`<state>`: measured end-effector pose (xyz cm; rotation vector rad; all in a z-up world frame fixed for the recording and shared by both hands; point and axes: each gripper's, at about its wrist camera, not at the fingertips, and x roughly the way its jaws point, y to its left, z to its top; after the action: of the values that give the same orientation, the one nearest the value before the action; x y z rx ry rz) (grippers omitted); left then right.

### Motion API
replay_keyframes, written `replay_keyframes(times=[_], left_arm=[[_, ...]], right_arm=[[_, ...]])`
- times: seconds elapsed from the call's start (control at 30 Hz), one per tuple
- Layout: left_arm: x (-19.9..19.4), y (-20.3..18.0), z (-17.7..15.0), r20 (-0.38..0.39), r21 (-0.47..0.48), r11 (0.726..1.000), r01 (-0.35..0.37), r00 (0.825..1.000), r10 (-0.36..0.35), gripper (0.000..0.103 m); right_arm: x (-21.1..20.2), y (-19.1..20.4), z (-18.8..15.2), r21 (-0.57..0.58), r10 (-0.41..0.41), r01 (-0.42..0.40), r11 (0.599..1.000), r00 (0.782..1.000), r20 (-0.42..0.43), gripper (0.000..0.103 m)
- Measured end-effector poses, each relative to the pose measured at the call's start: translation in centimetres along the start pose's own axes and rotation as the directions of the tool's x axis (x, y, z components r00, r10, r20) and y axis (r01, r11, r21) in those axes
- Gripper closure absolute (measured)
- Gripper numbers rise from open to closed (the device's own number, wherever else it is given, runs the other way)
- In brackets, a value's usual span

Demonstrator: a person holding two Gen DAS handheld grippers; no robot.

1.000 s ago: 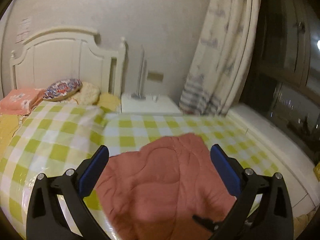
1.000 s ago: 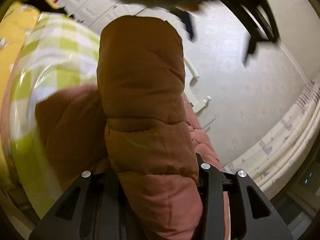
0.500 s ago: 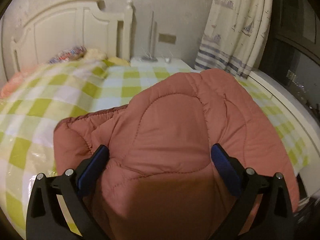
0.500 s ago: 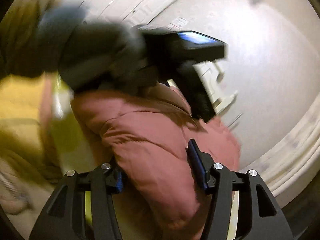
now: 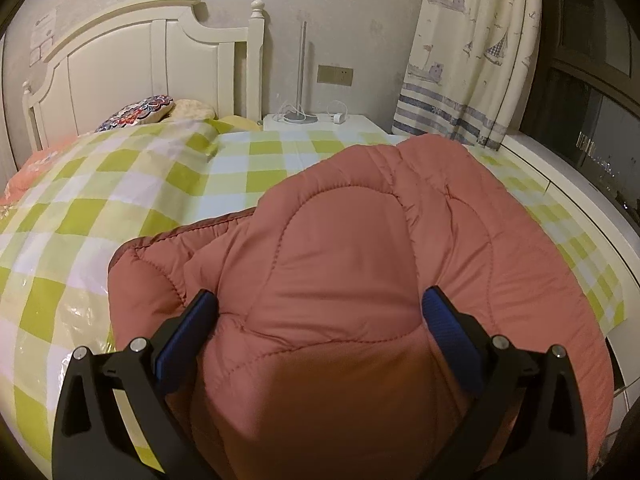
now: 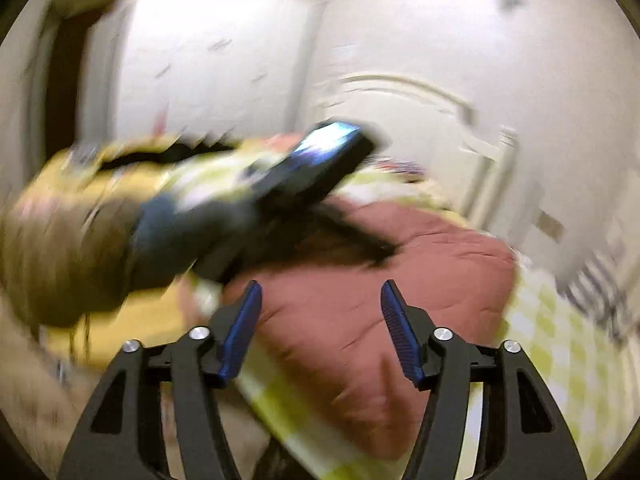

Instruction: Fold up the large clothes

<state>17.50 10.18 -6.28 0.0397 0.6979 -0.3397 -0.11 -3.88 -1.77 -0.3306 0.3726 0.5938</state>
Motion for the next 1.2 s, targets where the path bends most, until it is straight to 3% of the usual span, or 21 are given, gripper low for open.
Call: replay_keyframes(times=[0.03, 0.1, 0.13, 0.17, 0.2, 0.27, 0.3, 0.43, 0.53, 0.6, 0.67, 0.73, 0.87, 0.97, 1.0, 1.03, 1.2], left_arm=[[0.0, 0.0, 0.0, -0.002, 0.002, 1.000, -0.001, 1.000, 0.001, 0.002], [-0.1, -0.2, 0.3, -0.023, 0.024, 1.000, -0.015, 1.000, 0.015, 0.002], [-0.2, -0.4, 0.5, -0.035, 0.035, 0.999, -0.029, 0.999, 0.030, 0.002], [-0.6, -0.7, 1.0, -0.055, 0.053, 0.997, -0.064, 0.996, 0.067, 0.002], [-1.0, -1.2, 1.4, -0.068, 0.061, 0.993, -0.101, 0.992, 0.105, 0.002], [-3.2, -2.4, 2.5, -0.059, 0.052, 0.977, -0.206, 0.976, 0.209, 0.002], [-4.7, -3.1, 3.0, -0.023, 0.035, 0.975, -0.221, 0.975, 0.222, 0.002], [-8.3, -5.1, 3.8, 0.097, -0.042, 0.983, -0.178, 0.979, 0.181, 0.002], [-5.7, -5.0, 3.2, 0.079, -0.047, 0.956, -0.288, 0.953, 0.291, 0.002], [-1.6, -2.9, 2.3, -0.008, -0.067, 0.936, -0.345, 0.939, 0.345, 0.002], [1.5, 0.9, 1.2, -0.060, -0.197, 0.968, -0.157, 0.987, 0.148, 0.002], [1.2, 3.3, 1.2, -0.065, -0.307, 0.950, -0.051, 0.997, 0.033, 0.002], [1.1, 2.5, 1.1, -0.056, -0.246, 0.967, -0.068, 0.997, 0.056, 0.002], [1.1, 2.8, 1.1, -0.054, -0.263, 0.963, -0.052, 0.998, 0.039, 0.002], [1.1, 2.9, 1.1, -0.055, -0.264, 0.963, -0.050, 0.998, 0.036, 0.002], [1.2, 2.9, 1.0, -0.054, -0.264, 0.963, -0.050, 0.998, 0.037, 0.002], [1.1, 2.9, 0.9, -0.054, -0.264, 0.963, -0.050, 0.998, 0.037, 0.002]], right_arm=[[0.4, -0.8, 0.2, 0.065, -0.029, 0.029, 0.997, 1.000, 0.004, 0.036], [2.6, -1.9, 0.0, 0.153, -0.022, 0.032, 0.988, 0.998, -0.066, 0.036], [5.0, -1.3, -1.2, 0.122, -0.022, 0.044, 0.992, 0.983, -0.180, 0.035], [6.1, -0.2, -2.2, 0.045, -0.074, 0.085, 0.995, 0.974, -0.215, 0.034], [6.9, 1.4, -3.3, -0.057, -0.141, 0.131, 0.990, 0.968, -0.210, 0.034], [7.3, 2.4, -3.4, -0.092, -0.173, 0.157, 0.983, 0.963, -0.206, 0.033], [7.4, 2.4, -3.2, -0.096, -0.179, 0.162, 0.982, 0.961, -0.211, 0.033], [7.5, 3.0, -2.9, -0.098, -0.190, 0.173, 0.980, 0.959, -0.209, 0.033], [7.6, 3.2, -3.1, -0.105, -0.204, 0.186, 0.977, 0.957, -0.205, 0.033], [7.3, 3.3, -3.0, -0.103, -0.199, 0.181, 0.978, 0.960, -0.198, 0.033], [7.5, 3.3, -3.5, -0.114, -0.189, 0.169, 0.979, 0.963, -0.193, 0.033], [7.0, 3.6, -3.5, -0.114, -0.169, 0.150, 0.982, 0.968, -0.185, 0.033], [4.2, 1.7, -1.7, -0.014, -0.023, 0.021, 1.000, 0.995, -0.101, 0.033], [2.7, -0.2, 0.4, -0.040, -0.112, 0.111, 0.993, 0.994, -0.013, 0.025], [2.7, -1.2, 1.2, -0.052, -0.123, 0.123, 0.991, 0.992, -0.001, 0.011], [2.9, -2.3, 2.1, -0.050, -0.139, 0.138, 0.989, 0.990, -0.002, 0.008], [7.4, -9.7, 6.9, 0.118, -0.161, 0.164, 0.979, 0.986, -0.034, 0.008]])
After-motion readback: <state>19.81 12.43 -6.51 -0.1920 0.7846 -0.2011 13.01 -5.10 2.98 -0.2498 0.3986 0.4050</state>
